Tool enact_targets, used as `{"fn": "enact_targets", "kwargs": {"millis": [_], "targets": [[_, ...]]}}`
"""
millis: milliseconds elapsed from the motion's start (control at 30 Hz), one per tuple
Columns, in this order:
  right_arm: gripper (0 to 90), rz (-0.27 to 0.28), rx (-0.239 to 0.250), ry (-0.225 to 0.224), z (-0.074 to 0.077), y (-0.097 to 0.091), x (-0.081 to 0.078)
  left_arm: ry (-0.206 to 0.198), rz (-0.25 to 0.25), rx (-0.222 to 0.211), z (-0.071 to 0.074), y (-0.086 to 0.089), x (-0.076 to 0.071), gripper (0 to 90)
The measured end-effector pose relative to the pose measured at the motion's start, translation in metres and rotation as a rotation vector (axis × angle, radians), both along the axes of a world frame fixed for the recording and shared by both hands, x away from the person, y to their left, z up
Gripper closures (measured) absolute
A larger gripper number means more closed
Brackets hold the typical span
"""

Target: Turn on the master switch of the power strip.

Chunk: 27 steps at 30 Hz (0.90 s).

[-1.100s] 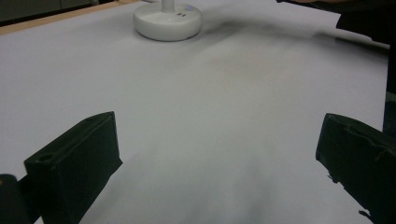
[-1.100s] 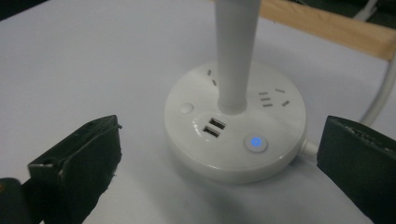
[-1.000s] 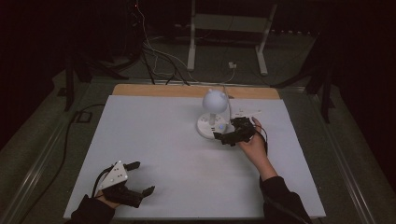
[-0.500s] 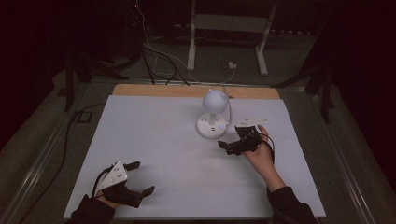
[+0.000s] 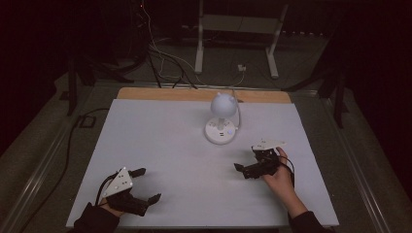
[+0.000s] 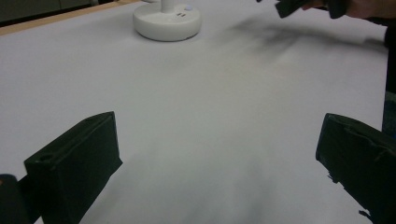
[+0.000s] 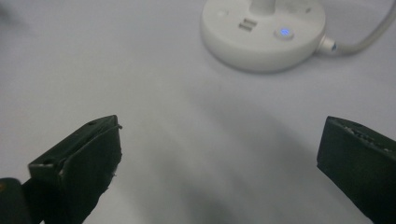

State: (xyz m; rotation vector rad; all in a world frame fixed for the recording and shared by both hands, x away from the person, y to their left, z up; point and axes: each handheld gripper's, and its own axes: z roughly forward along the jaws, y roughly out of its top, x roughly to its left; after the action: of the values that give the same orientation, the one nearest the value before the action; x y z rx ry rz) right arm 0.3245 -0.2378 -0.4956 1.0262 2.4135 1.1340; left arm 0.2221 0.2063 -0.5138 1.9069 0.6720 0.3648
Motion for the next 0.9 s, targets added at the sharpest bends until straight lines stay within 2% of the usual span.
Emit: {"fn": "enact_targets", "kwargs": {"millis": [300,500,667,900], "targets": [[0.0,-0.027,-0.032,-0.005,-0.009,-0.021,-0.034,-0.006,-0.004,0.005,0.001,0.0,-0.001,0.2],[0.0,-0.042,-0.052,0.019,-0.017,-0.035,-0.055,-0.007,-0.004,0.004,0.001,-0.001,-0.001,0.2],[0.0,-0.061,-0.043,0.026,-0.021,-0.05,-0.07,-0.007,-0.005,0.007,0.001,-0.001,-0.001,0.2],[0.0,-0.058,-0.081,0.017,-0.026,-0.07,-0.087,-0.007,-0.007,0.011,0.001,-0.002,-0.002,0.2]]}}
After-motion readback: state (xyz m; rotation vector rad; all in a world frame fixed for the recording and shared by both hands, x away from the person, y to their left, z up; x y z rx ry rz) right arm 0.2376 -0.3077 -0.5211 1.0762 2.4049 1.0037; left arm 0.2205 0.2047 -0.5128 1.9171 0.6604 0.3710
